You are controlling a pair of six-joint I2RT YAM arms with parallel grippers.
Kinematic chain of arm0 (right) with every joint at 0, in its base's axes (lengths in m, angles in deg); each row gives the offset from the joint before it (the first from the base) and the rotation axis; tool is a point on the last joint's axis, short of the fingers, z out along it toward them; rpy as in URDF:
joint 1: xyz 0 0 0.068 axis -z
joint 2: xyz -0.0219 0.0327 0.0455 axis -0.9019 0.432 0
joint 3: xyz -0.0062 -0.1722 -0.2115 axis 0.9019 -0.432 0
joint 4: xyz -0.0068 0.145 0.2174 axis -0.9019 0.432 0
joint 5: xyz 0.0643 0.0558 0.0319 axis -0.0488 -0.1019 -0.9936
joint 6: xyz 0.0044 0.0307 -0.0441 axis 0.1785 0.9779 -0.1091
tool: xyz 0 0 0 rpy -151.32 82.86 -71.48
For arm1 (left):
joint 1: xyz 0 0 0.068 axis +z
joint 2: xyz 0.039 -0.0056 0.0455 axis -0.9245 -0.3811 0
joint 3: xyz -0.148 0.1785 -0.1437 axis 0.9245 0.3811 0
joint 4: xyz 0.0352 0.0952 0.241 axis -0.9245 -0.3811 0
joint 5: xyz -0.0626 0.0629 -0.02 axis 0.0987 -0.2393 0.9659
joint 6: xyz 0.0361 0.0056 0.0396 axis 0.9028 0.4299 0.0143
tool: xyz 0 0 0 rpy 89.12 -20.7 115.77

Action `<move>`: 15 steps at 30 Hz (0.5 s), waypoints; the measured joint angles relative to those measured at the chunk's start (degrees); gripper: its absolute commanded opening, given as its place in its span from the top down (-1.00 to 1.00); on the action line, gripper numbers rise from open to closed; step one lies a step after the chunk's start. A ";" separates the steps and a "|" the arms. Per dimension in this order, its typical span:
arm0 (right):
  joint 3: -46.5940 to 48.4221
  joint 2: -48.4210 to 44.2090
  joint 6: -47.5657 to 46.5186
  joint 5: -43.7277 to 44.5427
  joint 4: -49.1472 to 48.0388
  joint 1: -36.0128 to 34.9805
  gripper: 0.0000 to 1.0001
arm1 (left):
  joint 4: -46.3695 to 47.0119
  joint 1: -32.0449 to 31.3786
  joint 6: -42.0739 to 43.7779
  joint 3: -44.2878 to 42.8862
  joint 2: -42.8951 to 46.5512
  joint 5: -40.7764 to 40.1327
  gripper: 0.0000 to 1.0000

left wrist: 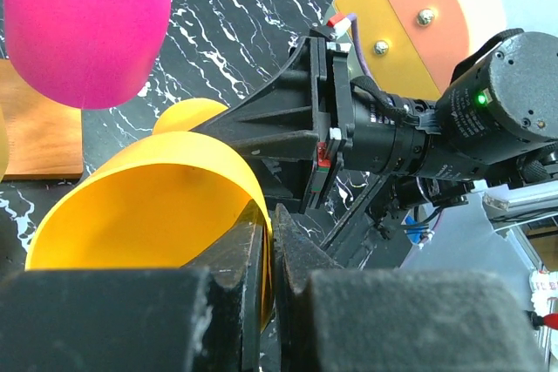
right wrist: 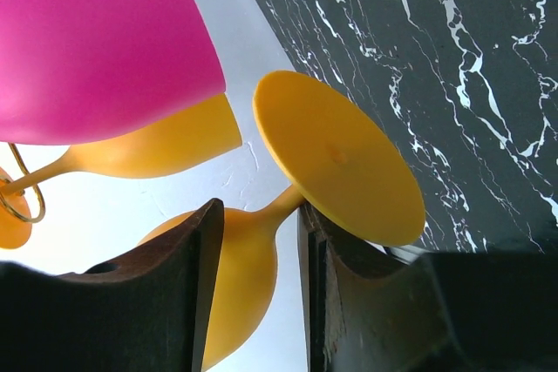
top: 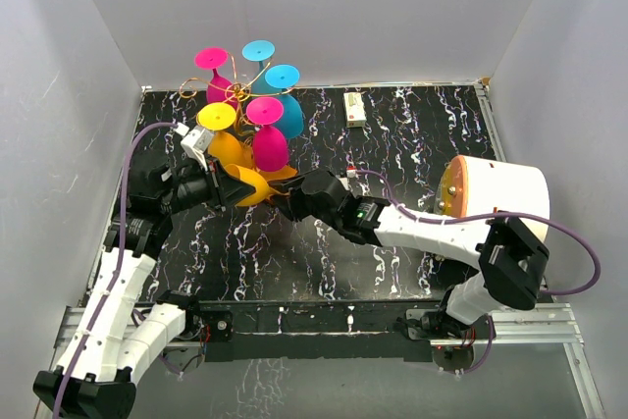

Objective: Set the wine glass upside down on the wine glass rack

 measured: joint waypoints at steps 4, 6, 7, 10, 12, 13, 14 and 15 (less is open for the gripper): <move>0.00 0.48 0.52 -0.55 -0.04 0.28 0.38 | 0.68 0.07 0.42 0.70 0.00 0.94 1.00; 0.00 0.74 0.74 -1.22 -0.04 0.68 0.42 | 1.16 0.13 0.66 1.14 0.00 1.44 1.00; 0.00 0.92 0.87 -1.88 -0.20 1.05 0.43 | 1.27 0.22 0.79 1.25 -0.04 1.68 1.00; 0.02 1.16 0.87 -3.76 -1.03 2.40 0.48 | 2.27 0.44 1.20 1.66 0.02 2.45 1.00; 0.11 1.16 0.87 -4.48 -0.96 2.93 0.49 | 3.02 0.48 1.55 2.10 0.04 2.99 1.00; 0.15 1.16 0.87 -4.81 -0.92 3.17 0.48 | 3.32 0.52 1.68 2.25 0.04 3.26 1.00; 0.28 1.16 0.87 -5.05 -0.87 3.37 0.48 | 3.82 0.59 1.79 2.49 0.07 3.63 1.00; 0.42 1.16 0.85 -5.29 -0.81 3.54 0.48 | 4.37 0.68 1.88 2.78 0.17 4.00 1.00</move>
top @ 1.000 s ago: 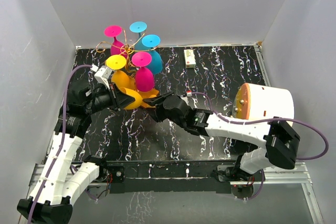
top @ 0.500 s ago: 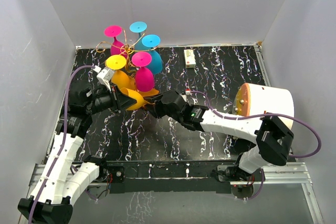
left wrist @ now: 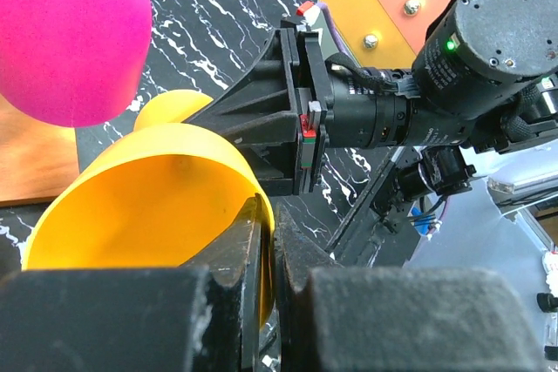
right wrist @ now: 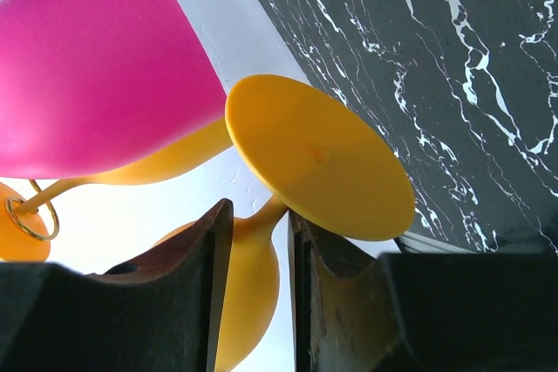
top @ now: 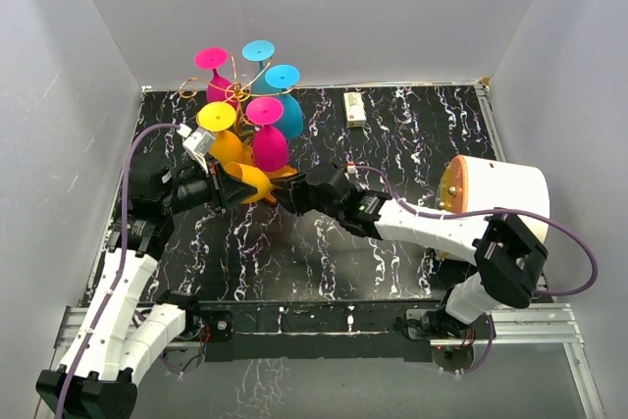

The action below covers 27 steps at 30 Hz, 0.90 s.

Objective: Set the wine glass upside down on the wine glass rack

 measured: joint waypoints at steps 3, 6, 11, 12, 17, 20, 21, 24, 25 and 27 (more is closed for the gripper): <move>0.15 0.02 0.07 -0.85 -0.07 0.31 0.49 | 0.90 0.09 0.48 0.33 0.26 0.83 0.97; 0.46 0.15 0.31 -1.44 -0.15 0.42 0.71 | 1.38 0.09 1.25 0.33 0.31 1.62 0.92; 1.16 1.51 1.22 -3.06 -0.74 0.74 1.00 | 0.98 0.09 2.78 0.35 0.33 2.51 0.76; 1.18 1.68 1.33 -3.23 -0.96 0.74 1.00 | 0.79 0.09 2.95 0.35 0.33 2.69 0.72; 1.18 1.79 1.55 -3.54 -1.20 0.74 1.00 | -1.31 0.00 4.85 0.35 1.03 3.87 0.71; 1.18 1.79 1.60 -3.52 -1.44 0.74 1.00 | -2.32 0.00 5.86 0.35 1.88 3.93 0.66; 1.18 1.75 1.68 -3.52 -1.60 0.74 1.00 | -2.47 0.00 5.97 0.35 2.10 3.91 0.57; 1.16 1.40 1.70 -3.02 -2.12 0.74 1.00 | -3.10 -0.20 5.81 0.35 2.36 4.57 0.31; 1.16 1.18 1.66 -2.62 -2.67 0.74 1.00 | -3.67 -0.59 5.62 0.35 2.38 5.40 0.26; 1.05 0.72 1.33 -1.86 -3.30 0.74 1.00 | -4.74 -1.22 5.27 0.35 2.40 6.40 0.17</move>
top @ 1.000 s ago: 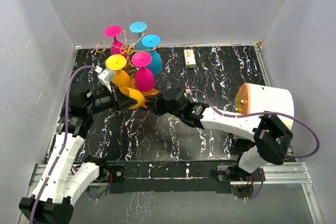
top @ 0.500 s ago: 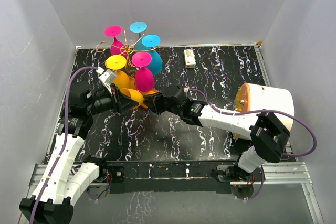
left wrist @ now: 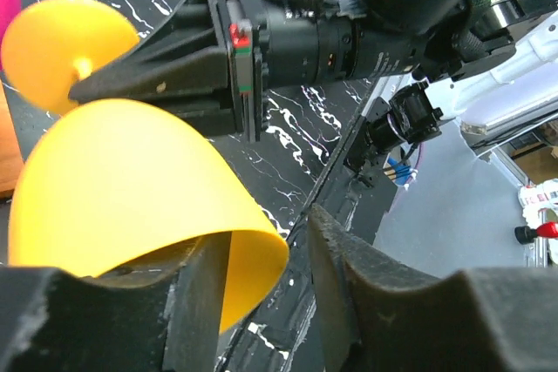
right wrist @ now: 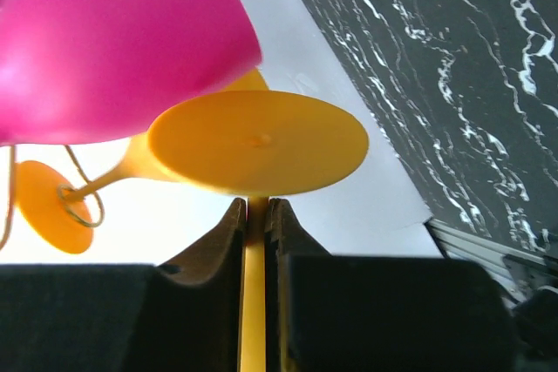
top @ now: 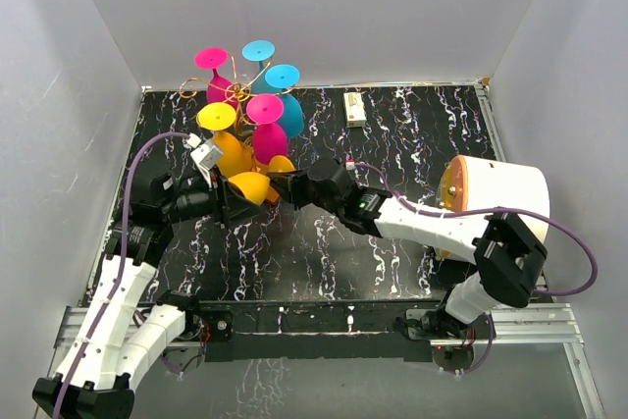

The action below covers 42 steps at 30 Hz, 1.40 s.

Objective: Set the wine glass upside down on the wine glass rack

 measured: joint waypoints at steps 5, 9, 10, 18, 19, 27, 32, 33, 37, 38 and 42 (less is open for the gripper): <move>-1.22 -2.14 0.24 1.66 -0.59 0.33 1.00 | -1.44 -0.22 -0.07 -0.02 0.04 0.07 -0.03; -2.91 -4.04 0.11 2.69 -0.79 0.33 1.00 | -2.80 -0.28 -0.02 -0.20 0.04 0.04 -0.14; -3.45 -4.61 0.02 3.02 -0.68 0.33 1.00 | -3.28 -0.28 0.00 -0.26 0.04 0.02 -0.16; -9.20 -11.04 -1.31 7.06 1.22 0.31 1.00 | -7.10 -0.28 1.18 -3.72 -0.35 2.25 -0.29; -11.76 -14.21 -2.93 9.70 2.45 0.33 1.00 | -9.49 -0.28 2.89 -8.41 -1.36 4.37 -0.31; -17.20 -24.22 -16.79 18.47 4.09 0.31 1.00 | -8.68 -0.33 -0.92 -15.98 -3.37 3.89 -0.32; -19.28 -32.00 -34.75 23.52 1.11 0.33 1.00 | -5.03 -0.33 -9.77 -20.15 -8.24 0.04 -0.32; -19.74 -33.51 -39.21 24.06 -0.35 0.33 1.00 | -4.15 -0.33 -11.43 -20.48 -9.01 -0.44 -0.32; -20.35 -36.89 -55.25 23.85 -6.43 0.33 1.00 | -0.46 -0.33 -20.00 -21.22 -12.50 -2.99 -0.32; -20.35 -37.24 -59.91 23.28 -8.41 0.33 1.00 | 0.31 -0.33 -21.77 -21.51 -13.14 -3.54 -0.32; -20.35 -37.22 -72.83 19.12 -13.25 0.33 1.00 | 4.15 -0.33 -28.24 -23.17 -15.04 -5.14 -0.33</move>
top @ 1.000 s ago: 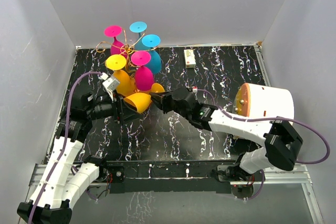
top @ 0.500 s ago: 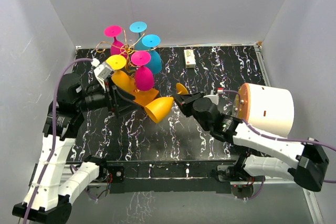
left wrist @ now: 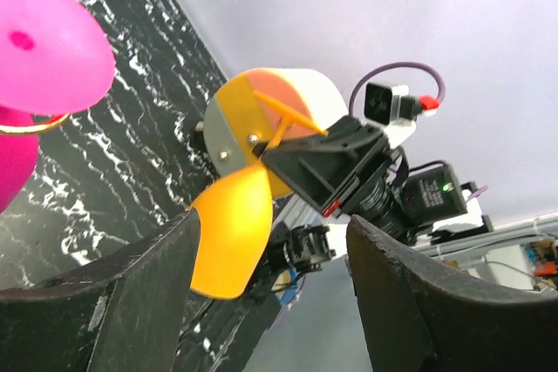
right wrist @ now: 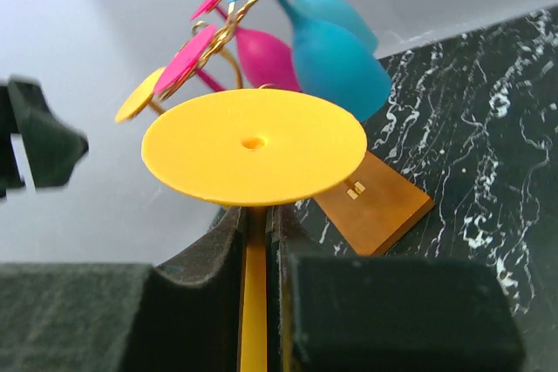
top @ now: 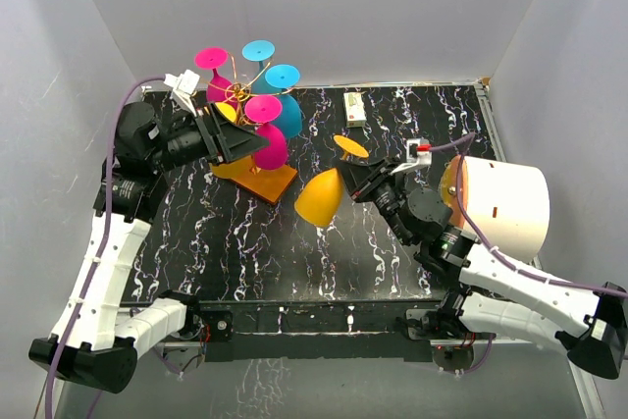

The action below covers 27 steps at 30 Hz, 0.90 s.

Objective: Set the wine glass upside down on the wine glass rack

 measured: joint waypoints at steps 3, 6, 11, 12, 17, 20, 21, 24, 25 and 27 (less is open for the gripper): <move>0.02 0.35 -9.03 -6.05 -3.39 0.00 1.00 | 4.33 0.00 -4.98 -0.09 -0.11 -0.68 -0.33; 0.26 1.07 -15.87 -12.46 -6.75 -0.02 1.00 | 7.74 0.00 -8.39 -0.07 -0.11 -1.22 -0.33; 3.45 4.83 -24.15 -20.87 -9.57 -0.07 1.00 | 9.73 0.00 -11.37 0.26 -0.11 -1.49 -0.34; 4.00 5.60 -25.35 -22.12 -10.03 -0.09 1.00 | 10.19 0.00 -12.04 0.57 -0.09 -1.46 -0.35; 5.57 8.35 -29.38 -25.94 -12.81 -0.42 1.00 | 11.82 0.00 -17.59 4.39 0.26 -0.87 -0.36; 6.93 10.23 -30.86 -27.69 -13.70 -0.44 1.00 | 10.84 0.00 -19.85 6.21 0.17 -0.57 -0.36; 7.34 10.80 -31.10 -28.24 -13.92 -0.46 1.00 | 10.78 0.00 -20.74 6.62 0.11 -0.31 -0.35; 7.98 12.26 -31.43 -29.62 -14.73 -0.46 1.00 | 11.56 0.00 -22.84 7.56 0.09 0.46 -0.29; 7.98 12.63 -31.43 -29.94 -14.88 -0.46 1.00 | 11.93 0.00 -23.43 7.87 0.09 0.63 -0.26; 7.98 13.27 -31.39 -30.56 -14.88 -0.50 1.00 | 12.17 0.00 -23.93 8.09 0.09 0.74 -0.18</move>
